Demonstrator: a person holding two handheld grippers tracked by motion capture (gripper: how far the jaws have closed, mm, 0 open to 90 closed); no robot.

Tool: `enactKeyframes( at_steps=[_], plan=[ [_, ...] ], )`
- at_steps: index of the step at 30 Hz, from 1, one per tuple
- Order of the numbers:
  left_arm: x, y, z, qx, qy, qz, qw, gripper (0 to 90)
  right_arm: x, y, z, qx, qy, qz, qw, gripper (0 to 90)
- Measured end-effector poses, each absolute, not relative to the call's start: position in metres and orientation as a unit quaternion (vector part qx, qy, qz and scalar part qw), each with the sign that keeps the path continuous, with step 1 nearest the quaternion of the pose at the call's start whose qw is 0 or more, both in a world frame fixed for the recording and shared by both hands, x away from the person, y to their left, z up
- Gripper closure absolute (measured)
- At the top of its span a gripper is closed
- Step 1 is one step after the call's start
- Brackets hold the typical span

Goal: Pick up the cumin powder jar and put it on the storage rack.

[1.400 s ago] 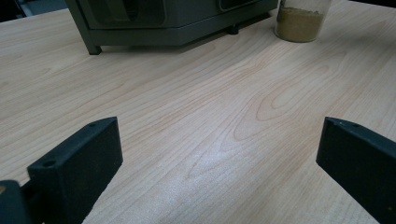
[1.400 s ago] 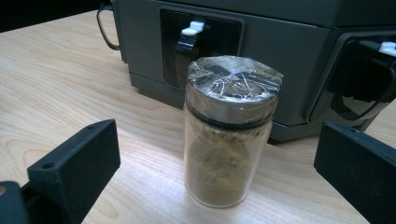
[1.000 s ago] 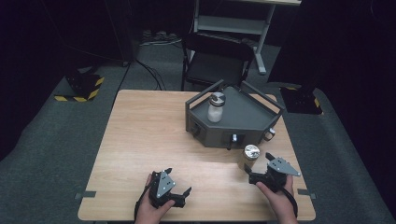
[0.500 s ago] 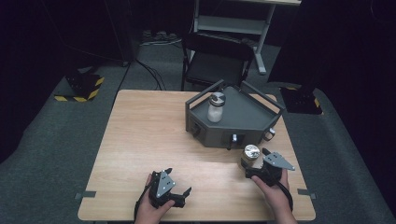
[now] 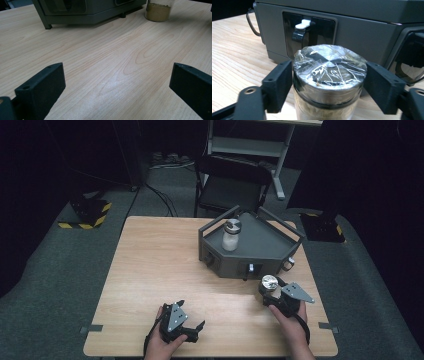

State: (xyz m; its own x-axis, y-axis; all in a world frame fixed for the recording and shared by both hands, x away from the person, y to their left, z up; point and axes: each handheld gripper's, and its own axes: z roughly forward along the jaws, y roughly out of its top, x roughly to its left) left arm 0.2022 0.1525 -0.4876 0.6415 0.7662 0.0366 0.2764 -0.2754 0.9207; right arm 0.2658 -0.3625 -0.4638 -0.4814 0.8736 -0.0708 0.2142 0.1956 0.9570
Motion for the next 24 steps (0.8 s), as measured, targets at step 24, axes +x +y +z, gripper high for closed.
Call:
enactKeyframes(
  at_steps=[24],
  plan=[
    [0.2016, 0.1529, -0.4882, 0.757, 0.345, 0.248, 0.496, 0.6, 0.2616, -0.3602, -0.4688, 0.394, 0.684, 0.516, 0.333, 35.2]
  ],
)
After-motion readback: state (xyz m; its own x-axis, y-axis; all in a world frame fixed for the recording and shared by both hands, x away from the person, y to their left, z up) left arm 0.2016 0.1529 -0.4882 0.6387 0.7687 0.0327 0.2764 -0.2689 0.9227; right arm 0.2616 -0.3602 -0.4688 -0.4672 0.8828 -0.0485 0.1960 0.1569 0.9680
